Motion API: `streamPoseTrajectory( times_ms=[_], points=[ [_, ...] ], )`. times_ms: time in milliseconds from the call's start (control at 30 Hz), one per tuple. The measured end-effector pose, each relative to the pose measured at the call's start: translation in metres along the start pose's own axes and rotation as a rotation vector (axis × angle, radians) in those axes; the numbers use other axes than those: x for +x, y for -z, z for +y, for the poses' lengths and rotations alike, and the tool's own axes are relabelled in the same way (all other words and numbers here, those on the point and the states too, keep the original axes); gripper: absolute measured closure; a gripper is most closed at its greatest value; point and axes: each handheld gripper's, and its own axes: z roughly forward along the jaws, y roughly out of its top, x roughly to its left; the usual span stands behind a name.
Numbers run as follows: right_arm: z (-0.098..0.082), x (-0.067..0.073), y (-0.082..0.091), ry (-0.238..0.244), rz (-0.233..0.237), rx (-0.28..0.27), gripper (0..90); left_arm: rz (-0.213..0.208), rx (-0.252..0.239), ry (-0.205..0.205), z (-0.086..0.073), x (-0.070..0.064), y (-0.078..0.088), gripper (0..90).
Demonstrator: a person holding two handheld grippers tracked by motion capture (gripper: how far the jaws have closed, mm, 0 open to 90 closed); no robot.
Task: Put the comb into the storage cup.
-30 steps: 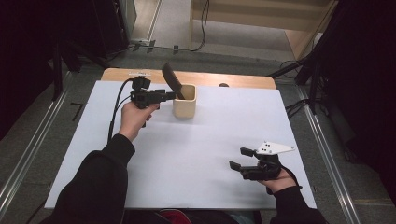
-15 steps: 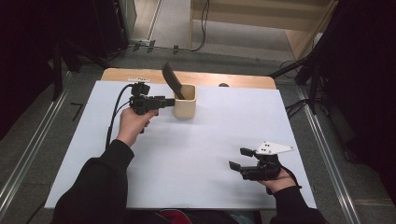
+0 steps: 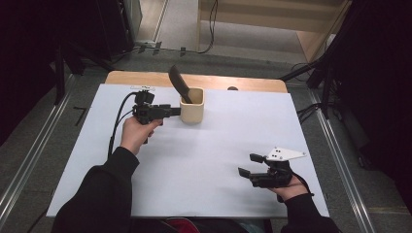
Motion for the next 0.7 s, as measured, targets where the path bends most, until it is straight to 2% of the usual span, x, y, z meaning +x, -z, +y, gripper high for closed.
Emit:
streamPoseTrajectory(
  times_ms=[167, 367, 567, 700],
  points=[
    [0.000, 0.000, 0.000, 0.000, 0.000, 0.000, 24.8, -0.020, -0.014, 0.009, -0.003, -0.003, 0.003, 34.9],
    [0.000, 0.000, 0.000, -0.001, 0.001, 0.002, 24.8, -0.023, -0.017, -0.001, -0.008, -0.007, 0.007, 33.4],
    [0.000, 0.000, 0.000, 0.000, -0.001, 0.004, 24.8, -0.032, -0.010, -0.002, -0.015, -0.008, 0.010, 32.5],
    [0.000, 0.000, 0.000, 0.000, -0.002, 0.004, 24.8, -0.022, 0.004, -0.013, -0.019, -0.011, 0.009, 32.5]
  ],
)
